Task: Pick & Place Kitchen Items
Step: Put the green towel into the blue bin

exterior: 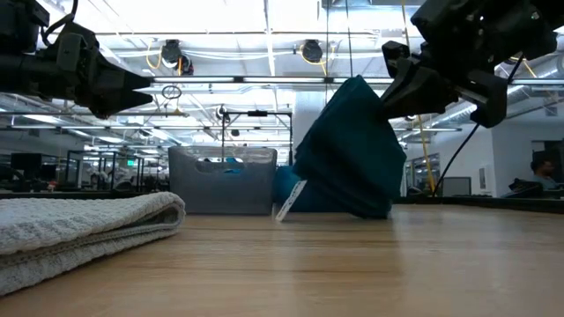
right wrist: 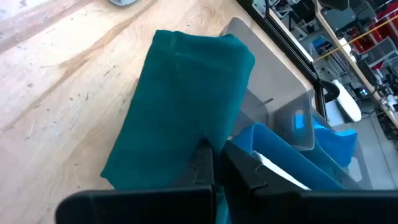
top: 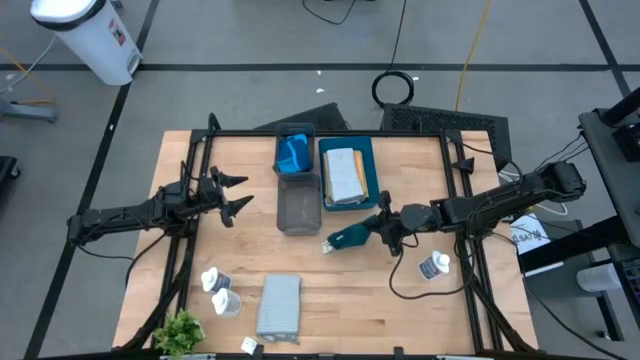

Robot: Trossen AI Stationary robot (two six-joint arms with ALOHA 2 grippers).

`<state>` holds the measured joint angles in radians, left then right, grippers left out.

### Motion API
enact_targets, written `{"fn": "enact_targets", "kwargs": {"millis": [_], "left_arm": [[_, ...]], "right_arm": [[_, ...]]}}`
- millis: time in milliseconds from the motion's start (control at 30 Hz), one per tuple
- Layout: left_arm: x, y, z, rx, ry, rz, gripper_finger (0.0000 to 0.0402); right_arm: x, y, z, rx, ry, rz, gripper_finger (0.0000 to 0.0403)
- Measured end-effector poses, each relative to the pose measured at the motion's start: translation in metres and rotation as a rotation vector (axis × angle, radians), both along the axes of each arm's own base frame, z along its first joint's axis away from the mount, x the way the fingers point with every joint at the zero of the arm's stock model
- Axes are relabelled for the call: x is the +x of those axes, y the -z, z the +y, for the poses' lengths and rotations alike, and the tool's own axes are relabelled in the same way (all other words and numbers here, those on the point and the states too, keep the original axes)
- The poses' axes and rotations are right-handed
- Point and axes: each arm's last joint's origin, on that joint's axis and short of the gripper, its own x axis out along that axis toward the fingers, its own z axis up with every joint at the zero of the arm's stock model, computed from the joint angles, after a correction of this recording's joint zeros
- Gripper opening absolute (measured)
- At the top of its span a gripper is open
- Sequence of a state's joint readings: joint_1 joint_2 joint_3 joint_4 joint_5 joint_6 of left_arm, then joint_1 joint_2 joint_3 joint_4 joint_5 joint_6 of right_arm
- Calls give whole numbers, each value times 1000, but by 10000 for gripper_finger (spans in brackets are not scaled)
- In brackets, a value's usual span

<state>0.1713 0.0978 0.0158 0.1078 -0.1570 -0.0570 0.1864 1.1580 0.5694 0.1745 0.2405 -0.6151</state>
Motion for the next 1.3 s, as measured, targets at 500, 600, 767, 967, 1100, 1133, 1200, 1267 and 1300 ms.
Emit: {"fn": "enact_targets", "kwargs": {"millis": [500, 600, 767, 967, 1100, 1133, 1200, 1267, 1300], "left_arm": [[0, 0, 0, 0, 0, 0, 308], [0, 0, 0, 0, -1, 0, 308], [0, 0, 0, 0, 0, 0, 308], [0, 0, 0, 0, 0, 0, 308], [0, 0, 0, 0, -1, 0, 308], [0, 0, 0, 0, 0, 0, 308], [0, 0, 0, 0, 0, 0, 308], [0, 0, 0, 0, 0, 0, 308], [0, 0, 0, 0, 0, 0, 308]], "right_arm": [[-2, -11, 4, -185, 119, -82, 0], [-3, -18, 3, -185, 118, -136, 0], [-6, -25, 3, -179, 120, -169, 0], [-8, -28, 4, -194, 108, -179, 0], [-9, -29, 8, -191, 90, -185, 0], [-9, -29, 8, -194, 85, -185, 0], [-10, -29, 9, -196, 79, -190, 0], [-10, -30, 10, -199, 76, -198, 0], [-9, -30, 10, -200, 76, -198, 0]]}}
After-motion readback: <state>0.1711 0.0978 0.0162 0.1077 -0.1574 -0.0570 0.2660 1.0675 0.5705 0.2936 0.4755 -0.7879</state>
